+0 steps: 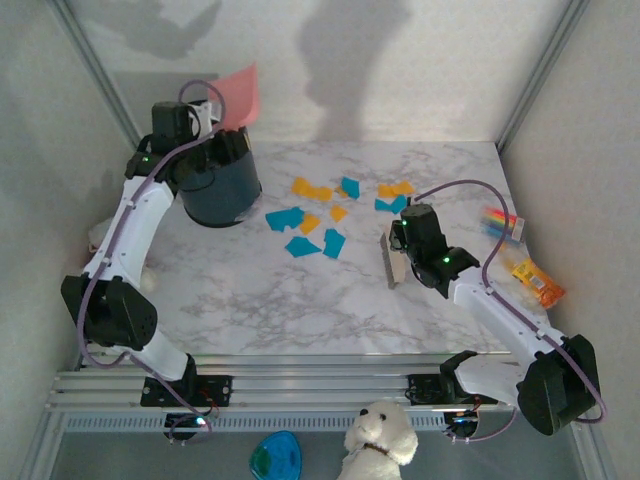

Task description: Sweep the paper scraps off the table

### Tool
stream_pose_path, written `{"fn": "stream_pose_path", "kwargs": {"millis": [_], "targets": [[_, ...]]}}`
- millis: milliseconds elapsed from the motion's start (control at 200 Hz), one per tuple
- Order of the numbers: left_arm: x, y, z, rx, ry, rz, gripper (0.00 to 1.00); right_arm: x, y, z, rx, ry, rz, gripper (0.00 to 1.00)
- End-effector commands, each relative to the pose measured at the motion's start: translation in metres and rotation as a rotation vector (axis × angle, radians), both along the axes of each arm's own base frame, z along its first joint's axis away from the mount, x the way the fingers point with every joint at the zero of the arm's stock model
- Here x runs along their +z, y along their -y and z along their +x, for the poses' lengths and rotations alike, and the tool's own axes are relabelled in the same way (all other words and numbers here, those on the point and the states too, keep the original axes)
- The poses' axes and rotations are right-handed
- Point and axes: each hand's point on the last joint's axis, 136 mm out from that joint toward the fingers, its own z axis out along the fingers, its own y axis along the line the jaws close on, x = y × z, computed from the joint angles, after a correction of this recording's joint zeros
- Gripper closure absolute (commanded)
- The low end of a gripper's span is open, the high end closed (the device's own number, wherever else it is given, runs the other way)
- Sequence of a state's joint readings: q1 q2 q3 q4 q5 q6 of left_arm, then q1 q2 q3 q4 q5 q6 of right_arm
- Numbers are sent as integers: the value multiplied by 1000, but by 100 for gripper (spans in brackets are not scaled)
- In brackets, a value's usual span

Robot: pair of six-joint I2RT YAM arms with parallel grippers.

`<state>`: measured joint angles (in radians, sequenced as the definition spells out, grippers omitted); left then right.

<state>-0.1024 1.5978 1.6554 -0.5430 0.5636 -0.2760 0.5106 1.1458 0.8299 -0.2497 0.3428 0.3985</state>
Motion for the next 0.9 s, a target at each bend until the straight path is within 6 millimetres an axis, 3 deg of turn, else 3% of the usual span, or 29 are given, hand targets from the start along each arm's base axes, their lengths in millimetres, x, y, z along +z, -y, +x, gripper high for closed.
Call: {"fn": "stream_pose_path", "kwargs": {"millis": [0,220,506,671,896], "targets": [[9,-8,-21,-11,65,205,100,16,-10,6,21,53,83,100],[-20,-9,-32,3,55,345,100,21,-28,13,86,46,128,100],[-31,12,-54,-49,137,404,100,36,-50,26,133,63,222,100],[-31,3,-57,10,185,415,100,44,-74,39,179,66,322,100],[-48,1,-56,9,163,437,100,49,-110,63,237,55,472,100]]}}
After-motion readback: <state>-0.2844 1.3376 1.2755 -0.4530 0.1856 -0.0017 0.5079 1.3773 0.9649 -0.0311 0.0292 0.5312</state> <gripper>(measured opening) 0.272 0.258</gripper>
